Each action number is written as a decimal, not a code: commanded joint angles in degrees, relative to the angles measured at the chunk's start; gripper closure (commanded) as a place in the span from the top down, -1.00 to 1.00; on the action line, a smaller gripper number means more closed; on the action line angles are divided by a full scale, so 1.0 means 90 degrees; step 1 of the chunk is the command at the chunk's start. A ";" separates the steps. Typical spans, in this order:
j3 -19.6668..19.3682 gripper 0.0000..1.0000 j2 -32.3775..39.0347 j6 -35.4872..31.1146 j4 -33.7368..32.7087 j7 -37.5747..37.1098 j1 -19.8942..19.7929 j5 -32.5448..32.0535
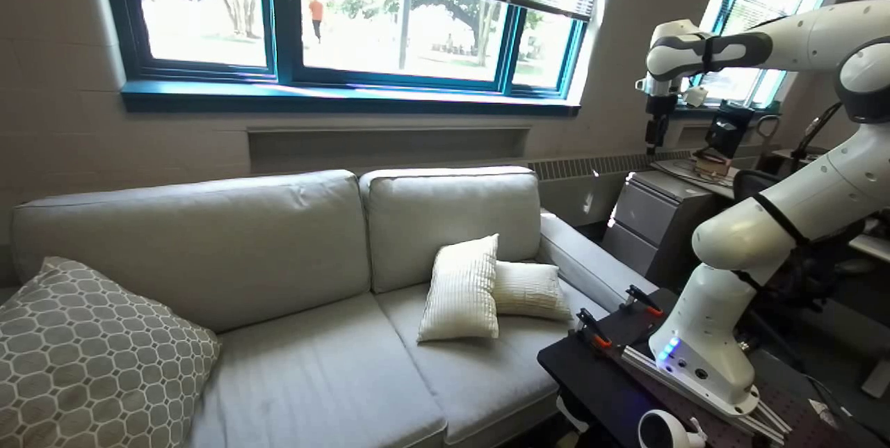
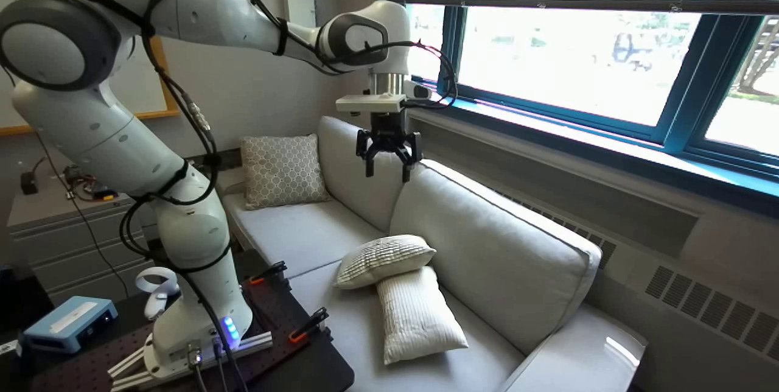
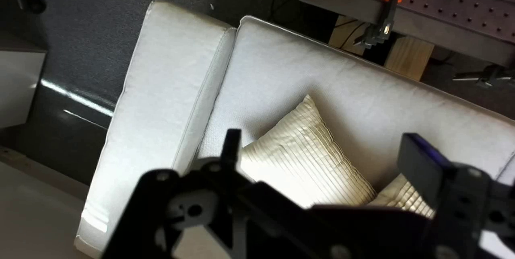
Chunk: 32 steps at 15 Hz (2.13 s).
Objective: Arrange the two small pillows on the sofa
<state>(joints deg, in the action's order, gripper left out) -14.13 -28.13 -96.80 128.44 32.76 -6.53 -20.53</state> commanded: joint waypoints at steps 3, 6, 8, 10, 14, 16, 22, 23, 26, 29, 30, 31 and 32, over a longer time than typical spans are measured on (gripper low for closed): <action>-0.0081 1.00 0.0432 -0.0127 -0.0261 -0.0140 0.0019 0.0102; -0.0304 1.00 0.1080 -0.0693 -0.0548 0.0062 0.0073 0.0470; -0.0439 1.00 0.1672 -0.1102 -0.0844 0.0213 0.0109 0.1062; -0.0495 1.00 0.2393 -0.1296 -0.1252 0.0305 0.0118 0.1933; -0.0135 1.00 0.4013 -0.1196 -0.2215 0.0005 -0.0042 0.3614; 0.0201 1.00 0.4752 -0.1119 -0.2681 -0.0341 -0.0116 0.4071; 0.0744 1.00 0.5128 -0.1466 -0.2584 -0.0546 -0.0284 0.3945; 0.0729 1.00 0.5085 -0.1454 -0.2584 -0.0528 -0.0336 0.3951; 0.0683 1.00 0.4828 -0.2054 -0.2274 -0.0836 -0.0246 0.3425; 0.0858 1.00 0.5331 -0.2363 -0.2545 -0.0510 -0.0262 0.2933; 0.0940 1.00 0.5664 -0.2457 -0.2777 -0.0364 -0.0307 0.2893; 0.1023 1.00 0.5899 -0.2517 -0.2944 -0.0251 -0.0350 0.2880; 0.1116 1.00 0.6267 -0.2540 -0.3239 -0.0122 -0.0411 0.2922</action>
<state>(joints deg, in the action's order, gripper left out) -6.37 20.50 -118.90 105.96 28.50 -8.57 6.67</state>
